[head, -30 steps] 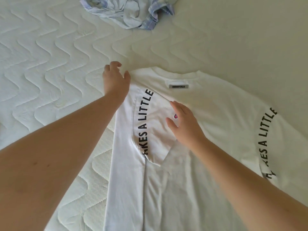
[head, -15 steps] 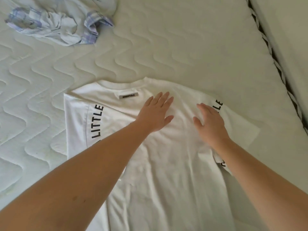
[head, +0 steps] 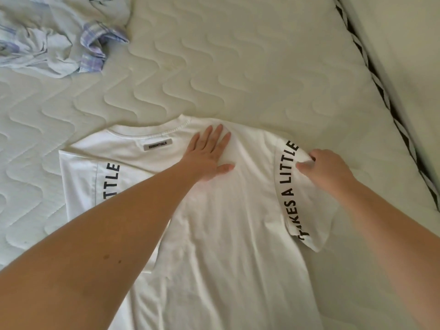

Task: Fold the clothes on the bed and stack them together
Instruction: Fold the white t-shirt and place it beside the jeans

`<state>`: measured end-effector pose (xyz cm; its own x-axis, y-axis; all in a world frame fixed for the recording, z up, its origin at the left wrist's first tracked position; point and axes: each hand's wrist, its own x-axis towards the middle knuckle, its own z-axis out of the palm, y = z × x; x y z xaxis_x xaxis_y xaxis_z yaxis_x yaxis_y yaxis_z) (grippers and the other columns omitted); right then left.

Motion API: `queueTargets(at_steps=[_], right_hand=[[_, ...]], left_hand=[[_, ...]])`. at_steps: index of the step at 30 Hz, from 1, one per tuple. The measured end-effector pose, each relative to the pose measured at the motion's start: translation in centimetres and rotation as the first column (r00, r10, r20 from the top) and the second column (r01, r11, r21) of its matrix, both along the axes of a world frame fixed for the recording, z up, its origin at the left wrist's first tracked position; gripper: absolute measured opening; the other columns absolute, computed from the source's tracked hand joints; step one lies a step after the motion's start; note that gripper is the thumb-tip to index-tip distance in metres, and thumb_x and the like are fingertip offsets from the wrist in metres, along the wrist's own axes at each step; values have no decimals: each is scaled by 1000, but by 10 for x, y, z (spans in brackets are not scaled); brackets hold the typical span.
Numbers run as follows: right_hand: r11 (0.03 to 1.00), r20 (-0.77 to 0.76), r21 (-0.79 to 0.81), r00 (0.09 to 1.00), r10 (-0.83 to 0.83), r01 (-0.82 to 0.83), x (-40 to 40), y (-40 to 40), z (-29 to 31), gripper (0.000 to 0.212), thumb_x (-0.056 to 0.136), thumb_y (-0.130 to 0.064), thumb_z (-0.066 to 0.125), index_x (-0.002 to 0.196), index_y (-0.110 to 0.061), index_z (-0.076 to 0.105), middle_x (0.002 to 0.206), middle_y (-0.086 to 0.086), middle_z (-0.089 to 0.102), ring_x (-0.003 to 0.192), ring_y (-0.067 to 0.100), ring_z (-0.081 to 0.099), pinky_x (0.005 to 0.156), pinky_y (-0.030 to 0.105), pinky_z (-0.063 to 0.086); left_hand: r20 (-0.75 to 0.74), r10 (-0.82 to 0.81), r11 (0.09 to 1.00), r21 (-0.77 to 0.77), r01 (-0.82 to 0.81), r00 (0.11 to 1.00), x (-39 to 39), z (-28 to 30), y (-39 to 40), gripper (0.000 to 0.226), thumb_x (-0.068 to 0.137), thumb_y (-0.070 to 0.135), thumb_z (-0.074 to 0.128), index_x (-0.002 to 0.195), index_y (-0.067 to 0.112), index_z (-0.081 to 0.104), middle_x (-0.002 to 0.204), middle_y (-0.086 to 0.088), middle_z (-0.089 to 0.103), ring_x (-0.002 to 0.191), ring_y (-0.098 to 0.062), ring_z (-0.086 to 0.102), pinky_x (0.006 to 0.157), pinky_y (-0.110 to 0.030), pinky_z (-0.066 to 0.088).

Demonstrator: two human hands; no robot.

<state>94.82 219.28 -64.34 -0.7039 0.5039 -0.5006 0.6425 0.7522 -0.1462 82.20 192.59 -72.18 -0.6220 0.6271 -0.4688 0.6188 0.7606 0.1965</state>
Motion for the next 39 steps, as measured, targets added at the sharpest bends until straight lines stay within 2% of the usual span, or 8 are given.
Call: queueTargets(at_steps=[10,14,17,20,23,26,32,39], right_hand=[[964,-272,-76,936,225,-254,-2,-70,83,37,98,-28,49,66,-14,40,55,0,40,53,16,40,49,31,26],[931,-222,-61,914,338,-359,-12,-119,100,39,100,-26,44,64,-17,31,65,-2,42,71,25,43,60,33,21],[909,-221,-77,896,386,-410,-18,-159,95,20,101,-24,41,83,-18,45,95,6,62,94,27,57,66,28,27],[884,-224,-139,884,411,-447,-15,-193,79,18,100,-15,40,112,-14,54,102,6,64,93,26,60,67,28,34],[853,-215,-329,912,351,-405,-1,-211,63,32,98,-15,45,130,-17,49,109,5,66,95,26,61,77,33,46],[876,-126,-276,919,374,-394,25,-214,43,50,94,-38,54,139,-24,39,124,-3,59,115,23,54,93,36,41],[946,-23,-135,956,293,-294,61,-208,18,33,94,-45,52,118,-23,52,103,-6,46,108,19,49,82,31,32],[867,-206,-487,979,3,-105,59,-214,51,12,90,-36,54,85,-27,48,68,-6,62,57,9,60,50,26,39]], left_hand=[[-195,-9,987,158,41,981,11,23,-8,64,102,45,40,156,19,19,165,-6,10,151,-23,9,121,-38,10],[125,344,740,574,-350,931,17,48,-16,38,103,25,46,138,12,53,139,-7,53,126,-19,51,108,-30,36],[723,488,320,373,-871,489,8,65,-12,34,105,35,41,106,14,68,100,-5,73,95,-20,68,80,-27,53],[887,455,288,-62,-956,80,-3,76,-9,60,90,70,46,113,18,64,115,-2,70,98,-18,71,67,-25,56],[808,553,509,-135,-850,203,-4,74,-16,78,80,68,63,140,20,51,141,4,52,126,-22,53,96,-39,48],[670,605,640,-89,-763,429,4,69,-29,39,85,42,70,114,16,67,98,-4,72,81,-21,69,68,-31,54],[576,628,645,-8,-764,524,32,73,-53,11,86,18,70,92,11,64,87,-8,70,76,-24,72,76,-34,60],[722,613,384,82,-920,320,33,95,-50,15,96,13,51,100,22,62,95,-8,72,79,-23,70,57,-32,60]])
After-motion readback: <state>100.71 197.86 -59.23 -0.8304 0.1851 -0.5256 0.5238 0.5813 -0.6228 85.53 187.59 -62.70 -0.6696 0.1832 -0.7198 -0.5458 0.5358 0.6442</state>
